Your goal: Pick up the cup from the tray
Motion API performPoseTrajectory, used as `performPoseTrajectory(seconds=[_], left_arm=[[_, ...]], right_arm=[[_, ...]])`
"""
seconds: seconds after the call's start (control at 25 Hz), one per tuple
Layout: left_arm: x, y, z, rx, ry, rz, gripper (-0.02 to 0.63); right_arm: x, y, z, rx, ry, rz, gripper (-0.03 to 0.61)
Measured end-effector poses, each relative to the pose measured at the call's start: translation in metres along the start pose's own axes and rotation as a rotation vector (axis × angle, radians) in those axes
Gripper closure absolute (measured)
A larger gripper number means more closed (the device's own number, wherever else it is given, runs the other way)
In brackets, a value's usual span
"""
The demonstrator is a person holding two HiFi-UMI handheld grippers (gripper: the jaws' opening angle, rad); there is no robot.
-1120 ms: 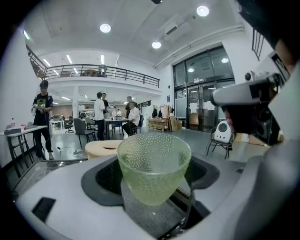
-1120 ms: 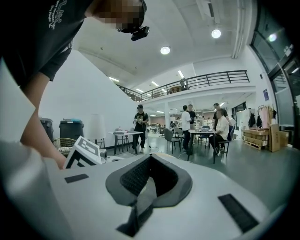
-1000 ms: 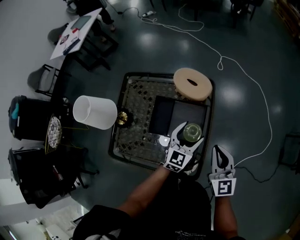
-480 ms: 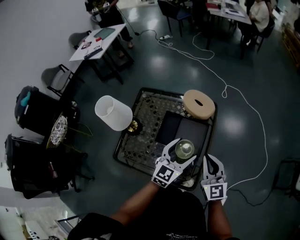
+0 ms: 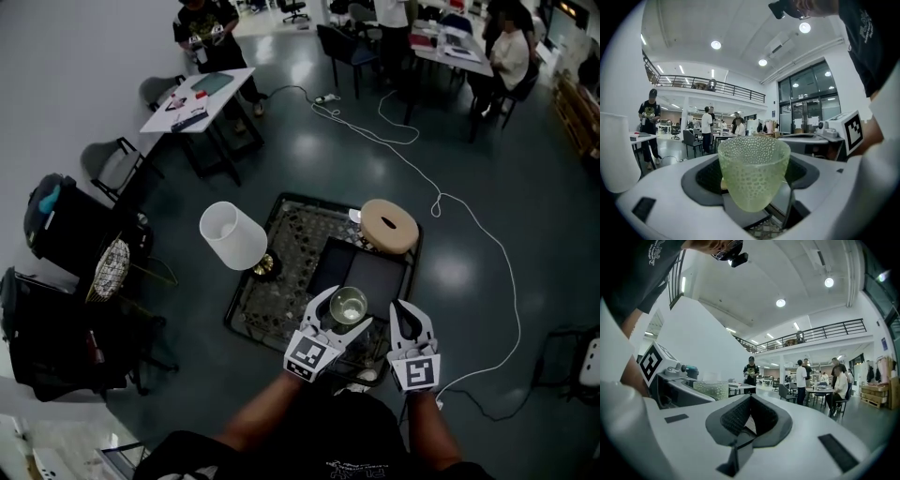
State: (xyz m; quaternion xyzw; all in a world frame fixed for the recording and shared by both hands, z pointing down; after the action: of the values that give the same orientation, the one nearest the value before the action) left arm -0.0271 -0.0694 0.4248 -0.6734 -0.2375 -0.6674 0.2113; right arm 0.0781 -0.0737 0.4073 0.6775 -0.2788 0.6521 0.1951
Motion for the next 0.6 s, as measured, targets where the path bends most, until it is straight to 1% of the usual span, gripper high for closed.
performPoseTrajectory(seconds=[0.08,0.2,0.32,0.36,0.48,0.6], left_arm=[[-0.006,0.002,-0.005,0.009,0.002,0.007,0.227],[-0.014,0.001,-0.018,0.023,0.021,0.007,0.227],[-0.017,-0.002,-0.031,0.030,0.033,0.004,0.227],[-0.017,-0.002,-0.034,0.035,0.035,0.001,0.227],[-0.017,-0.002,-0.039,0.053,0.041,-0.004,0.227],[-0.018,-0.002,-0.045,0.059,0.042,-0.008,0.227]], right_arm=[[-0.010,0.006,0.002,0.012,-0.015,-0.020,0.571],[-0.017,0.014,0.000,0.029,-0.019,-0.010,0.571],[-0.017,0.017,-0.001,0.054,-0.032,-0.051,0.571],[-0.016,0.018,-0.001,0.067,-0.032,-0.049,0.571],[-0.014,0.019,0.000,0.100,-0.019,0.027,0.571],[-0.011,0.020,-0.002,0.113,-0.012,-0.012,0.571]])
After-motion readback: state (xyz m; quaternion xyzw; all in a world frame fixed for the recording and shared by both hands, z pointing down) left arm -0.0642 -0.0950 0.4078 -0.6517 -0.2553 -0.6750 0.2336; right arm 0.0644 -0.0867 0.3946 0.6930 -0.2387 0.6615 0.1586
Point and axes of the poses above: the fingertips, and each gripper's own axes: y forward along the fingers, z to its right, x out of its underside, the point moved 3 cm from there along -y, backward along the fingers, and after that the axes turned 8 degrees about z, right-handed, at the moved point
